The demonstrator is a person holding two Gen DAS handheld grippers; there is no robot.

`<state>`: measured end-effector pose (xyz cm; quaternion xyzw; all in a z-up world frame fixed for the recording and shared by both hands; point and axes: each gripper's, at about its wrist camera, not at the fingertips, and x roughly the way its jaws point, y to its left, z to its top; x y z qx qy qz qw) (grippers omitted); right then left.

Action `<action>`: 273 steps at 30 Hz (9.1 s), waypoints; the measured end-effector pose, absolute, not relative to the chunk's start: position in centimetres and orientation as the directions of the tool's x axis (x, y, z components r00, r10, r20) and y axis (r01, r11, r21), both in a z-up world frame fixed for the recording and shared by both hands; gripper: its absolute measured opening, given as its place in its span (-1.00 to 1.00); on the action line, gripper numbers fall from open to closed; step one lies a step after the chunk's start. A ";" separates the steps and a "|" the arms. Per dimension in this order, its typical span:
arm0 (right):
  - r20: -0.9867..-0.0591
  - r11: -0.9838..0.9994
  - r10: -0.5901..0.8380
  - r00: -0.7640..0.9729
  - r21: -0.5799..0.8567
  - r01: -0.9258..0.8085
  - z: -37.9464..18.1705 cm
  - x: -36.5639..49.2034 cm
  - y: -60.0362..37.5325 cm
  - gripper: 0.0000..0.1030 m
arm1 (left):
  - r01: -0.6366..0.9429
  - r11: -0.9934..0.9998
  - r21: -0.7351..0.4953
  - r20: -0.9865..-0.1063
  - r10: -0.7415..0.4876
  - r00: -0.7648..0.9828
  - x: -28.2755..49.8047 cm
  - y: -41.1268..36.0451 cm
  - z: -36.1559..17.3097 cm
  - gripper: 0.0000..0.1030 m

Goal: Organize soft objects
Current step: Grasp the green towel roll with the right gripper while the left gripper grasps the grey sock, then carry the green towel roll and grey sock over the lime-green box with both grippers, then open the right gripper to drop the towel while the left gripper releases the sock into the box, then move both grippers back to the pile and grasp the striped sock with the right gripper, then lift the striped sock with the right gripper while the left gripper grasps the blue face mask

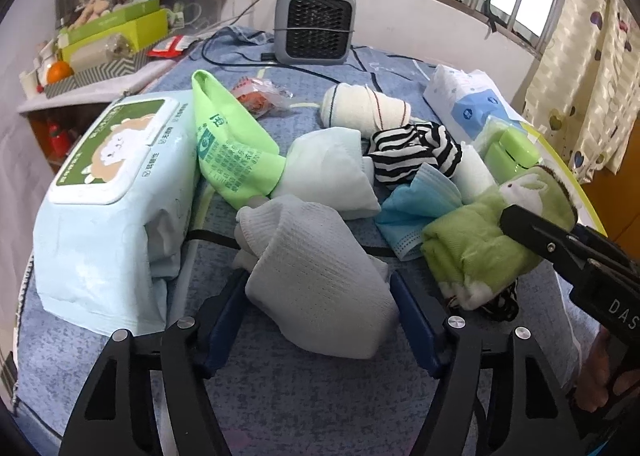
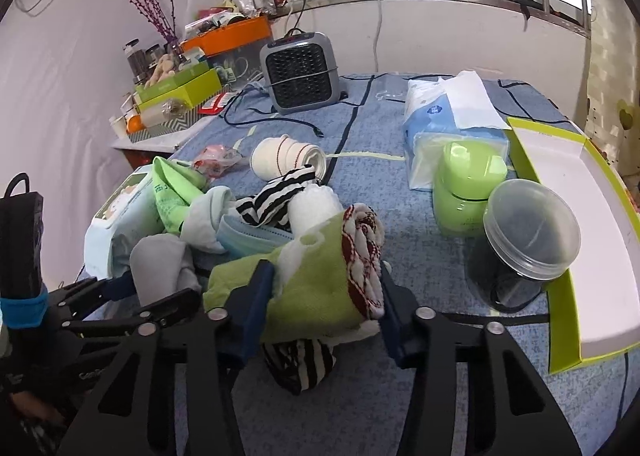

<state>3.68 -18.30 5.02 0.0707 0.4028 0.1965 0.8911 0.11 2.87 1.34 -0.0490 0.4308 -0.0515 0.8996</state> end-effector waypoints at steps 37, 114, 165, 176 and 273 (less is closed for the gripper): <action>-0.543 0.919 0.320 0.777 0.377 -0.115 11.1 0.9 -28.4 -0.43 | 0.349 0.919 -0.185 -0.610 -0.385 0.693 0.9 -3.6 10.4 -0.03; -0.767 0.961 0.010 0.642 0.185 0.207 5.7 0.8 -38.0 0.52 | 0.666 0.739 -0.102 -0.733 -0.508 0.452 5.9 -25.3 8.3 0.13; -0.710 0.975 0.193 0.677 0.216 -0.052 7.1 -0.1 -24.4 0.52 | 0.284 0.953 -0.103 -0.658 -0.279 0.699 -1.7 -3.4 8.9 0.23; -0.712 0.958 0.286 0.642 0.214 -0.189 6.1 0.7 -20.2 0.52 | 0.164 0.976 -0.146 -0.679 -0.220 0.700 -0.9 1.7 7.2 0.23; -0.734 0.950 0.313 0.602 0.244 -0.196 3.8 -2.8 -24.3 -0.74 | 0.422 0.906 -0.045 -0.765 -0.303 0.569 3.9 -6.6 1.1 -0.09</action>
